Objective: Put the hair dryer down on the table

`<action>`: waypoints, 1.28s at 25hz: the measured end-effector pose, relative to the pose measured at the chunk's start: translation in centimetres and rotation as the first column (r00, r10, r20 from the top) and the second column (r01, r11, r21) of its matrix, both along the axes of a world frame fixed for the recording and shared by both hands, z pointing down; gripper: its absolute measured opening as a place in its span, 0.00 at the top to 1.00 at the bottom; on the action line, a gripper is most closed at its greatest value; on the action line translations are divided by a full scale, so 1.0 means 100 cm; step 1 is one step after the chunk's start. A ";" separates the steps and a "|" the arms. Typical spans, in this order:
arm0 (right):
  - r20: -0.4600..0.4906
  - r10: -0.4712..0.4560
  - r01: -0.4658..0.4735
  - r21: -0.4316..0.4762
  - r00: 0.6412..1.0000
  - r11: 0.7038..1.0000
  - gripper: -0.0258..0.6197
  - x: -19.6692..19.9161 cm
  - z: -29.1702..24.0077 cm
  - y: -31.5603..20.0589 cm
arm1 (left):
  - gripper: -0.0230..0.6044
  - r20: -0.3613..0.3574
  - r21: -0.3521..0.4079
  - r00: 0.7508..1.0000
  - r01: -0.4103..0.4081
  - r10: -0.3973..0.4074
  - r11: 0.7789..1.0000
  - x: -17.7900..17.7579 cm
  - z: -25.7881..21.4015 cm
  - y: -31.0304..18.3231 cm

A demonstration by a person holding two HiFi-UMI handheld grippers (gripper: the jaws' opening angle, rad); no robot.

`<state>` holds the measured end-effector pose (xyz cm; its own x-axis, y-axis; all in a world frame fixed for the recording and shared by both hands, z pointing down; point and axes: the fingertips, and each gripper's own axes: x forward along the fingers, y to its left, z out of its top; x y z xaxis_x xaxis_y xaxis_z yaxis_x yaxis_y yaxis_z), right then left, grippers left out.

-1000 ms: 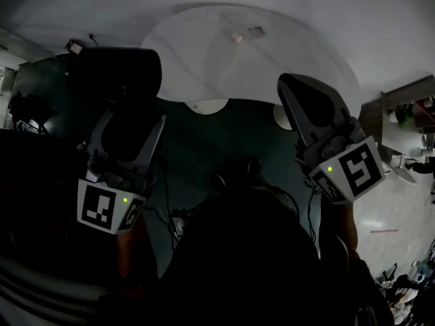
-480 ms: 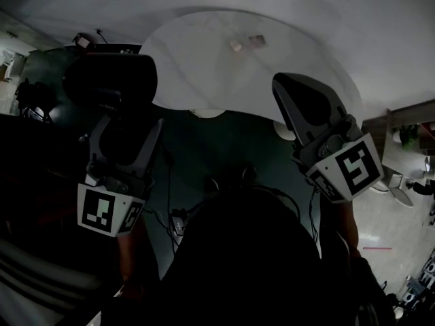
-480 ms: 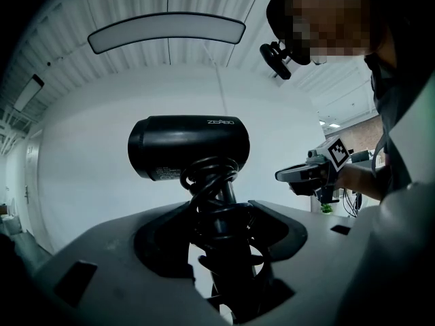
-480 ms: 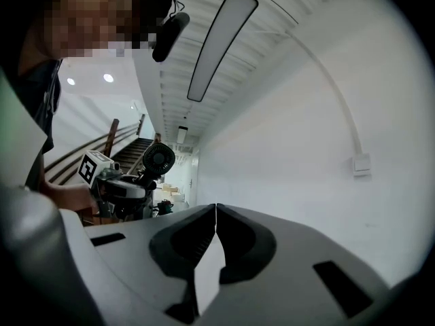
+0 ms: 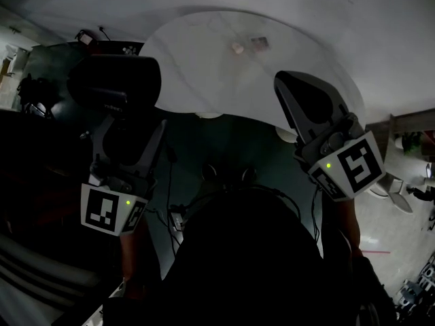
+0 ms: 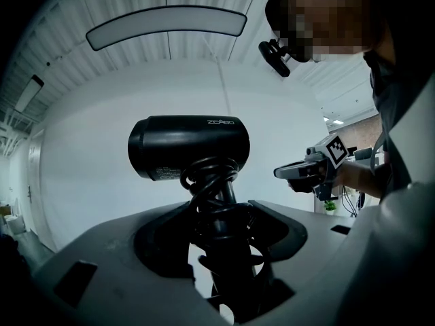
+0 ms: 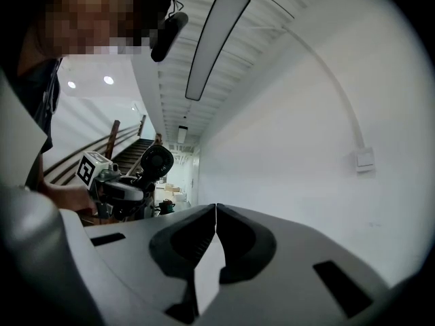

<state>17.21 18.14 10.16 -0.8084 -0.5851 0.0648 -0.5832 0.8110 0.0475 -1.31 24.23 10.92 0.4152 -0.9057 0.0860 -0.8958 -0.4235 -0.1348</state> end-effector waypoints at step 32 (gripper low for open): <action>-0.036 0.138 -0.138 -0.004 0.990 0.990 0.95 -0.099 0.003 -0.060 | 0.58 -0.051 -0.022 0.989 -0.138 0.137 0.990 -0.097 0.012 -0.090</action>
